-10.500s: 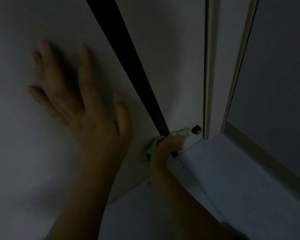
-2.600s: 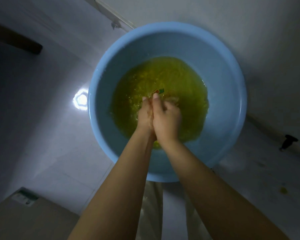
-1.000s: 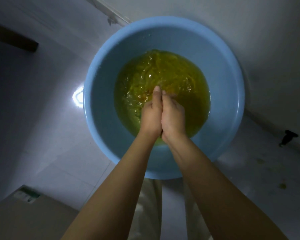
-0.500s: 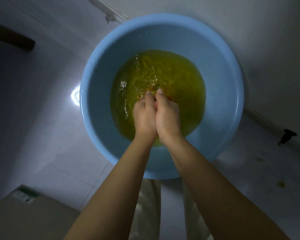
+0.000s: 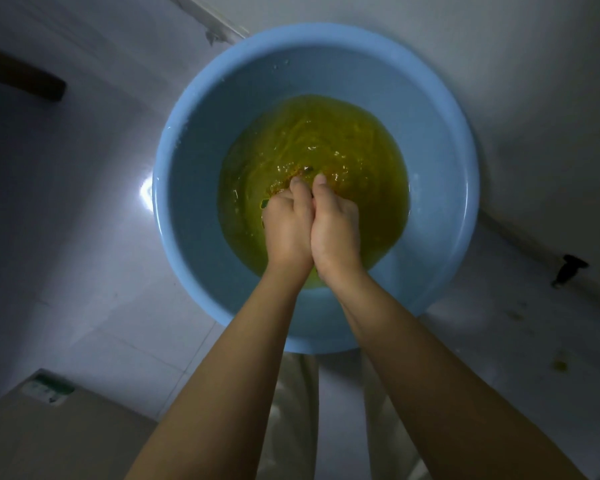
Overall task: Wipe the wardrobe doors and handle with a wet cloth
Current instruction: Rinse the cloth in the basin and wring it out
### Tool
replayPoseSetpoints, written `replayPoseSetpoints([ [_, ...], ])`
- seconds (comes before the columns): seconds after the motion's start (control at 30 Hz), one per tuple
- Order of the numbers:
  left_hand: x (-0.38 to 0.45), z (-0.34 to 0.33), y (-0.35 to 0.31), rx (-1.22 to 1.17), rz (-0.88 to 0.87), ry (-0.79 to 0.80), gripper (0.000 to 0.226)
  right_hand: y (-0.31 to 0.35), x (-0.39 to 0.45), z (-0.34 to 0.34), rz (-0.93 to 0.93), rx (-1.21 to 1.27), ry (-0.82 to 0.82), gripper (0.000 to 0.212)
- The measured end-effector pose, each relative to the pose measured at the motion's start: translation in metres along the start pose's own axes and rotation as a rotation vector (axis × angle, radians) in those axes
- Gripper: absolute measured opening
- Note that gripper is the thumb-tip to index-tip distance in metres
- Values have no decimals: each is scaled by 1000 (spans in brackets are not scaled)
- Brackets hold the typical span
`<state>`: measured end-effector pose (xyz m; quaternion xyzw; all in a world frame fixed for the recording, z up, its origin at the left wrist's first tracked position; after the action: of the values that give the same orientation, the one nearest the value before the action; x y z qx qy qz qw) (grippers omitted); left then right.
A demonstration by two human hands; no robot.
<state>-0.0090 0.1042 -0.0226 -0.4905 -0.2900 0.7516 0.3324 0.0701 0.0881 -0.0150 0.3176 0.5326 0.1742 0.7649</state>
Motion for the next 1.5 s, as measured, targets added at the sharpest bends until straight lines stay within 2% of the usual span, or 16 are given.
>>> replayPoseSetpoints([
  [0.2, -14, 1, -8, -11, 2, 7, 47, 16, -9, 10, 143, -109, 41, 50],
  [0.27, -21, -1, -17, -33, 100, 47, 54, 19, -10, 16, 101, -97, 49, 52],
  [0.33, -33, -1, -38, -161, 203, 125, 61, 31, -13, 23, 36, -36, 96, 52],
  [0.4, -49, 3, -68, -279, 237, 192, 59, 58, -22, 36, 7, 13, 135, 56],
  [0.43, -59, 7, -87, -303, 230, 220, 53, 77, -30, 45, 18, 27, 141, 49],
  [0.53, -92, 25, -136, -343, 158, 296, 27, 126, -61, 74, 95, 10, 199, 11],
  [0.7, -160, 73, -243, -276, 35, 198, 5, 225, -139, 122, 292, -161, 267, 14],
  [0.83, -219, 105, -321, -246, -48, 107, 14, 302, -202, 167, 451, -240, 265, 8],
  [0.93, -249, 125, -368, -190, -134, 58, 19, 352, -239, 194, 544, -269, 257, 12],
  [1.1, -296, 151, -454, -160, -349, 153, 23, 422, -301, 229, 727, -312, 303, 18],
  [1.23, -311, 166, -500, -60, -442, 190, 26, 452, -340, 246, 768, -355, 374, 20],
  [1.33, -319, 171, -523, -26, -423, 248, 33, 467, -364, 255, 878, -395, 289, 22],
  [1.43, -330, 172, -542, -26, -437, 426, 42, 469, -389, 256, 924, -292, 242, 13],
  [1.5, -341, 174, -555, -73, -459, 616, 48, 464, -407, 251, 902, -235, 223, 18],
])
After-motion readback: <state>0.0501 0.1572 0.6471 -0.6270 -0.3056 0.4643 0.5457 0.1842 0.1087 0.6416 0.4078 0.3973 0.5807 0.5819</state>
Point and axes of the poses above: each hand's wrist, its own x-axis towards the middle knuckle, its own z-axis out of the back of the hand, y = z × x, the point moved 6 cm from there along x, towards the middle knuckle, and after that the axes turned 5 degrees about -y, right-handed, at the moved point
